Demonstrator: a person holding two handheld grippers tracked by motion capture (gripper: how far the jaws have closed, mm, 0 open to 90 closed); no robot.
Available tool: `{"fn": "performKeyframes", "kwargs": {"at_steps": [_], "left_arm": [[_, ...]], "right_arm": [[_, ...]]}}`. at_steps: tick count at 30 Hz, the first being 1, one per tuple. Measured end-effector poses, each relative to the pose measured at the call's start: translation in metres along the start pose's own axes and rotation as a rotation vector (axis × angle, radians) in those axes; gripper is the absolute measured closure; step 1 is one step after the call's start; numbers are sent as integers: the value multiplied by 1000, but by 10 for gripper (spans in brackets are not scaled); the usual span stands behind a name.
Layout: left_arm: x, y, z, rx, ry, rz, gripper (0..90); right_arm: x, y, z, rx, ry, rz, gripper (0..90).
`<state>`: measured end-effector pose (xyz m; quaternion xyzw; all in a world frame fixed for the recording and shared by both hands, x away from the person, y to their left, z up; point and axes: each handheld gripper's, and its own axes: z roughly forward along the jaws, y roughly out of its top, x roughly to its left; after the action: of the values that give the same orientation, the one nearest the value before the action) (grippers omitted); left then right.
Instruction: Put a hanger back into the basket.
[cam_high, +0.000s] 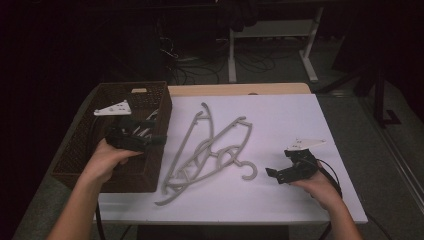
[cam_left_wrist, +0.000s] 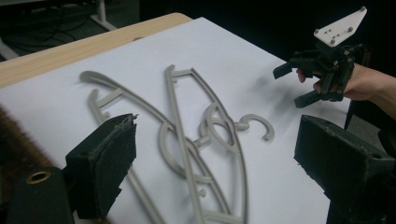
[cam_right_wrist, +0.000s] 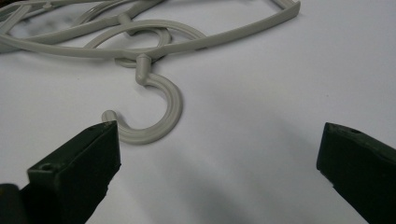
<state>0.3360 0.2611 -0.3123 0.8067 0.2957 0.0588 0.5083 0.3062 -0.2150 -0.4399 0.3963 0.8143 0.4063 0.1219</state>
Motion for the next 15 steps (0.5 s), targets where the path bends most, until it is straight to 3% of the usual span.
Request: {"fn": "performKeyframes", "kwargs": {"at_steps": [15], "left_arm": [[-39, 7, 65, 27, -76, 55, 126]], "right_arm": [[0, -1, 1, 4, 5, -4, 0]]}}
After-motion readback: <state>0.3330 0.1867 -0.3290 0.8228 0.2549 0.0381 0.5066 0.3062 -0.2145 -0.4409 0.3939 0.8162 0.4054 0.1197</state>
